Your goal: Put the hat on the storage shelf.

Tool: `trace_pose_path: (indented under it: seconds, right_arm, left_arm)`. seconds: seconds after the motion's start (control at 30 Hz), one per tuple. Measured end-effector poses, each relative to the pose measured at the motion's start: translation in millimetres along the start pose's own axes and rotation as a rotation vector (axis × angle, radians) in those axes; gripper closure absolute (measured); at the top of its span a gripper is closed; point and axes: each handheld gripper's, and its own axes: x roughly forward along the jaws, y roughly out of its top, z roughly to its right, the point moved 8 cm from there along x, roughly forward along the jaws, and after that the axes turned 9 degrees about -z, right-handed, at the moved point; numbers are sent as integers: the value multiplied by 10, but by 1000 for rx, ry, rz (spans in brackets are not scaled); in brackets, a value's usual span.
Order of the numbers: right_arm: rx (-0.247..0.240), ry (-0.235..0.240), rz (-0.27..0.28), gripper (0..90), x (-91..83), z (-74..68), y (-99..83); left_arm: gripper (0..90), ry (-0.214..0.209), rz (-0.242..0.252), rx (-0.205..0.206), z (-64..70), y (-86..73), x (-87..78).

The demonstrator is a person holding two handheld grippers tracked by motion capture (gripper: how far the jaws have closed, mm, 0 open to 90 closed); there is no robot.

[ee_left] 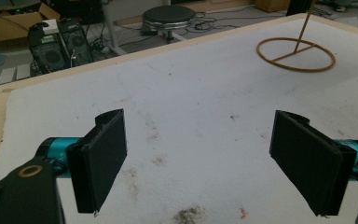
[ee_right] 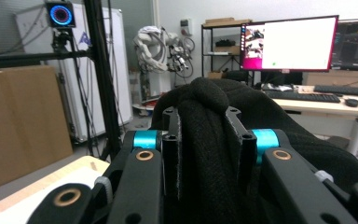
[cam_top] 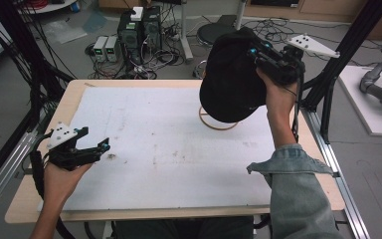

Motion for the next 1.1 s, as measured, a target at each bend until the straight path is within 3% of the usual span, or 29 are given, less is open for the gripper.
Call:
trace_pose_path:
  seconds: [0.23, 0.37, 0.67, 1.1]
  right_arm:
    - [22, -28, -39, 720, 202, 105, -87]
    - [64, -25, -36, 718, 283, 168, -121]
    - [94, -46, -55, 709, 459, 268, -200]
    - [143, -74, -127, 687, 765, 409, -410]
  left_arm:
    - [191, -3, -5, 0, -4, -12, 6]
    - [191, -5, -5, 3, -1, -11, 5]
    - [191, -3, -6, 2, -9, -16, 4]
    - [191, -7, -7, 5, 2, -20, 15]
